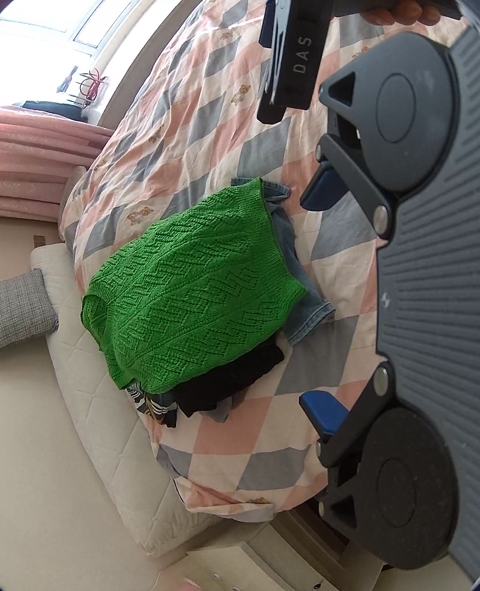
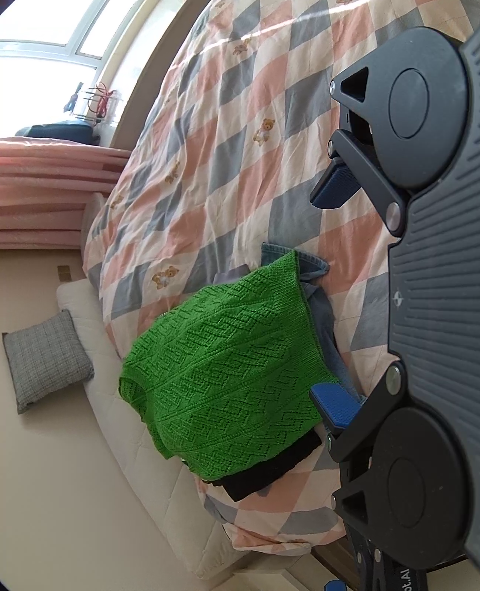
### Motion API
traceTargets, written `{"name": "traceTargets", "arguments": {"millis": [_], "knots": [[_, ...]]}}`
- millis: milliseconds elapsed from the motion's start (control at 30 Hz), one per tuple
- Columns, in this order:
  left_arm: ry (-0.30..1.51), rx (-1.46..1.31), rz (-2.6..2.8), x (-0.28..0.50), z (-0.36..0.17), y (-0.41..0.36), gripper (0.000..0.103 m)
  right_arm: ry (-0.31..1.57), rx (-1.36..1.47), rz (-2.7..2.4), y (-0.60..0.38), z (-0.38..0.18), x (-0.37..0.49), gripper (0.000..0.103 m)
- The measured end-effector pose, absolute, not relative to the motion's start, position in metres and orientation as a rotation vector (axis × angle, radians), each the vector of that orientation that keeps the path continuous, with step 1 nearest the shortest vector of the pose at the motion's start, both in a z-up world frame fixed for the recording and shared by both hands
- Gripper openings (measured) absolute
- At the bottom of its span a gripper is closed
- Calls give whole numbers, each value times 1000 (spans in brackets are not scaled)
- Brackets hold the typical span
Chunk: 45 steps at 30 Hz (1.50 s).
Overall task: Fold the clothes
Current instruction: 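Lower both open grippers onto the hem of the green sweater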
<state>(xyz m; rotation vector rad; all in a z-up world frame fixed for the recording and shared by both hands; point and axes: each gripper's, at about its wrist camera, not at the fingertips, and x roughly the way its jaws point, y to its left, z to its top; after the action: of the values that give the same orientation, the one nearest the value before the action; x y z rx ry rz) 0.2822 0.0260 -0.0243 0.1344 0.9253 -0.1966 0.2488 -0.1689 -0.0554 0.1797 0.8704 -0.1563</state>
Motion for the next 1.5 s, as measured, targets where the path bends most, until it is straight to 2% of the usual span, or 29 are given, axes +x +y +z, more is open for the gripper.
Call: {"name": "traceTargets", "arguments": {"millis": [333,500,700,833,1000,1100,1200,1400,1500], "knots": [[989,105,-210,343,-45,46,102,948,163,-170,-151,-80,311,103],[1048,114,-196,374,-66,51,102,1056,173,-130,-149,-113,342,103],[1145,102,-192,406,-112,57,102,1187,446,-147,-181,-174,359,103],[1205,33,-204,422,-146,63,102,1147,675,-164,-213,-206,355,103],[1167,-152,-248,438,-194,73,101,1137,593,-124,-228,-234,365,103],[1196,-294,-254,446,-230,81,89,1118,608,-72,-240,-247,370,103],[1208,-457,-252,457,-257,87,86,1112,641,-48,-253,-260,377,102],[1155,-657,-207,466,-297,97,84,1056,795,-8,-288,-293,389,93],[1137,-714,-213,470,-311,94,84,987,935,-10,-312,-314,391,84]]}}
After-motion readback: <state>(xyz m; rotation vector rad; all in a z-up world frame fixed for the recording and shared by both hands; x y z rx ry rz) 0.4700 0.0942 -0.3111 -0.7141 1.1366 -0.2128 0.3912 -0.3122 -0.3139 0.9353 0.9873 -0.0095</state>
